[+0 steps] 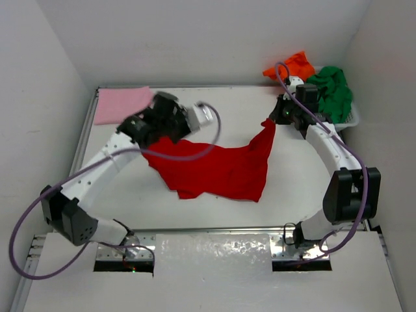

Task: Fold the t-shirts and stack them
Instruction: Flatten out the tshirt

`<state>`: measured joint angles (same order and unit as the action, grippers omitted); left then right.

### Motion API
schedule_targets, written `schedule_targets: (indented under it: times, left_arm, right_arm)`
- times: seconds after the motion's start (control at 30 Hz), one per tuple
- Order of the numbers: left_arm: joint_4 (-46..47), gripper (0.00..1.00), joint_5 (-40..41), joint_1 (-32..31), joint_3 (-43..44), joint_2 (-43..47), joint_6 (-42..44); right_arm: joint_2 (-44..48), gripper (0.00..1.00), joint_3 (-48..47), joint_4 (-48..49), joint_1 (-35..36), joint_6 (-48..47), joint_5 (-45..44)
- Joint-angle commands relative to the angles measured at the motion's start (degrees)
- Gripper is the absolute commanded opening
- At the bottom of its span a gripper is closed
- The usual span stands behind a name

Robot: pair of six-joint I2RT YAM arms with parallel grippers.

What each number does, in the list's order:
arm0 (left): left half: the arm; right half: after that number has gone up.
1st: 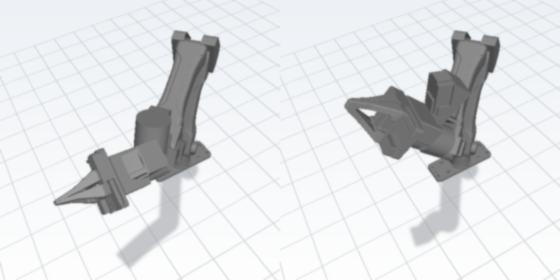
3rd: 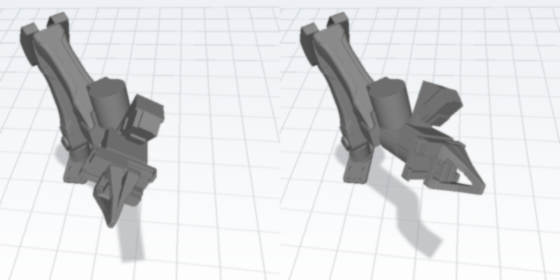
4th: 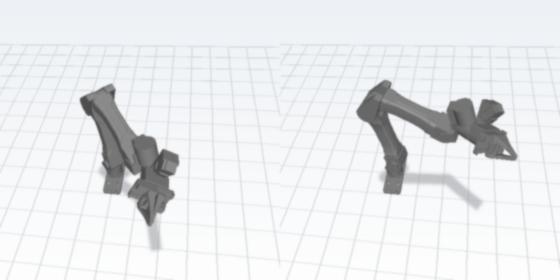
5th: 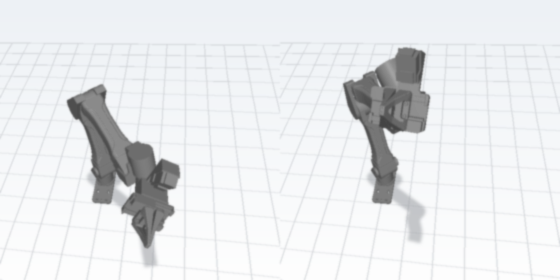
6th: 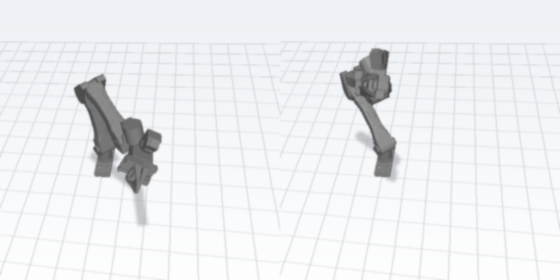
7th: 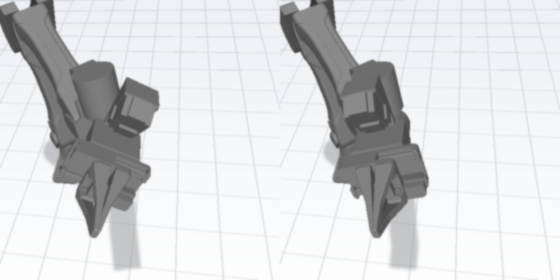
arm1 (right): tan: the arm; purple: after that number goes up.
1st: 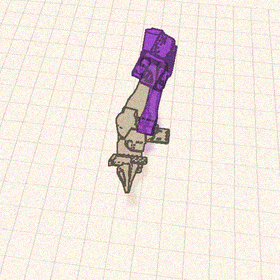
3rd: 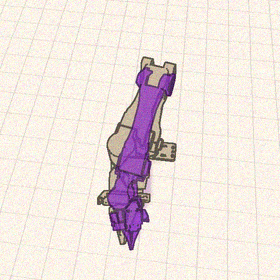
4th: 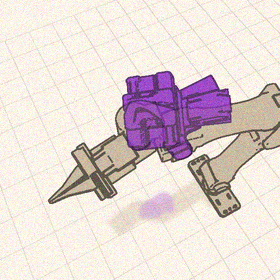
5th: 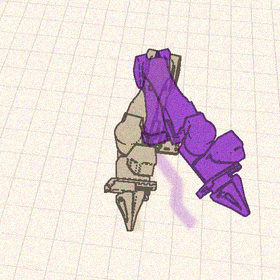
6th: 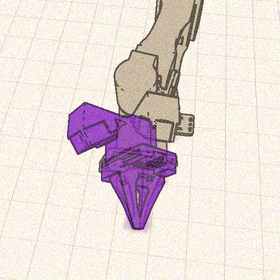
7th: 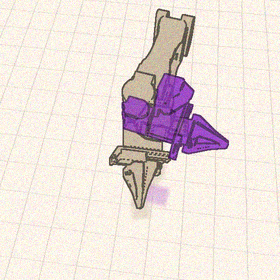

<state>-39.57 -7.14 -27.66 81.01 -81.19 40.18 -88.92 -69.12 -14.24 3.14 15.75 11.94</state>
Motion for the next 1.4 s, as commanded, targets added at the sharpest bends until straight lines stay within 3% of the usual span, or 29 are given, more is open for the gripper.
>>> schedule_targets:
  times: [0.0,0.13,0.23,0.5,0.63,0.9,1.1,1.37]
  left_arm:
    - [-13.5,0.22,-6.7,-5.3,-9.7,-0.5,6.8]
    - [-11.3,0.25,-3.2,-18.3,-19.4,-0.4,3.7]
    - [-6.2,0.29,-1.9,-22.5,-21.6,-2.8,0.3]
    - [1.0,0.30,1.4,-25.8,-29.0,-8.9,0.3]
    - [4.2,0.30,6.9,-26.1,-31.2,-10.7,0.4]
    - [4.9,0.30,13.5,-26.1,-31.4,-12.1,0.2]
    - [3.5,0.29,13.7,-26.1,-30.1,-9.9,-0.9]
    - [-4.4,0.28,7.4,-26.8,-22.9,-7.1,-1.5]
  right_arm:
    - [0.8,0.00,-0.9,2.1,0.0,-0.9,-0.5]
    - [1.5,0.00,0.2,2.5,0.0,-0.5,-0.4]
    - [2.3,0.00,1.4,2.5,0.0,-0.3,-0.6]
    - [5.5,0.00,6.1,3.0,0.0,0.3,-1.1]
    - [6.7,0.00,7.6,3.3,0.0,0.2,-1.9]
    - [8.0,0.00,8.6,2.6,0.0,-0.5,-2.2]
    - [7.7,0.00,8.6,2.1,0.0,-1.1,-2.2]
    - [7.5,0.00,7.8,1.6,0.0,-1.6,-2.4]
